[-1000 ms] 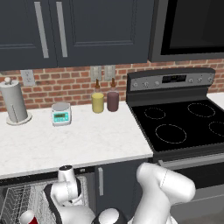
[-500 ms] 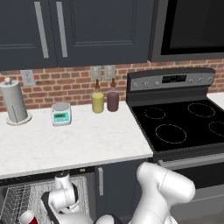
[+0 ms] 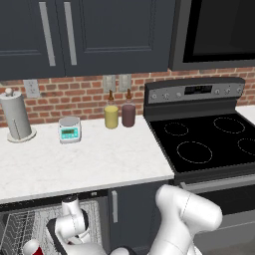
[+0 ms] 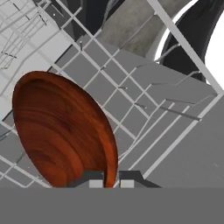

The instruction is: Pick up the cup and bowl from the counter, place them in the dishwasher, and close the dishwasher door.

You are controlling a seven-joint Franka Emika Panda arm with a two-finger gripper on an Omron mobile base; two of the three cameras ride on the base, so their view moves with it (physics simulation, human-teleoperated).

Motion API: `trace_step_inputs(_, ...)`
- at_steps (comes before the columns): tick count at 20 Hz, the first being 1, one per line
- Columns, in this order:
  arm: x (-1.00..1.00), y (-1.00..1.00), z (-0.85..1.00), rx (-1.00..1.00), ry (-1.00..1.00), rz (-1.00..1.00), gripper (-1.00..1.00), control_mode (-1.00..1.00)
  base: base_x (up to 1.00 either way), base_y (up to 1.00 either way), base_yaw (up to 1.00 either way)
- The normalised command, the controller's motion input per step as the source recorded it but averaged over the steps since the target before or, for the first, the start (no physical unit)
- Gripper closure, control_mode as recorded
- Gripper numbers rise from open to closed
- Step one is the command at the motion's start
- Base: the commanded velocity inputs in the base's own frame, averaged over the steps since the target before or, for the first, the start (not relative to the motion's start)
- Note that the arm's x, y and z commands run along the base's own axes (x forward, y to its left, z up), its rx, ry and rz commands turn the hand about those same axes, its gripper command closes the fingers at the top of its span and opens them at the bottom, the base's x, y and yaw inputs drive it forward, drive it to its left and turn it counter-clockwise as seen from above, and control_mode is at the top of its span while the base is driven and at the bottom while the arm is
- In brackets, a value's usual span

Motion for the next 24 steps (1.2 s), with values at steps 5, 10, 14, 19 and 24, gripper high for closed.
trace_step_inputs(5,0.0,0.0,0.0,0.0,0.01,0.0,-1.0,-1.0,0.0,0.0,0.0)
trace_step_inputs(10,0.0,0.0,0.07,0.0,0.0,0.0,-1.0,-1.0,0.0,0.0,0.0)
trace_step_inputs(14,-0.12,0.0,0.67,0.0,0.0,0.0,-1.0,-1.0,0.0,0.0,0.0)
trace_step_inputs(19,-0.43,-0.04,0.99,0.0,0.0,0.0,-1.0,-1.0,0.0,0.0,0.0)
trace_step_inputs(24,-0.48,-0.32,0.64,0.08,-0.01,0.0,-1.0,-1.0,0.0,0.0,0.0)
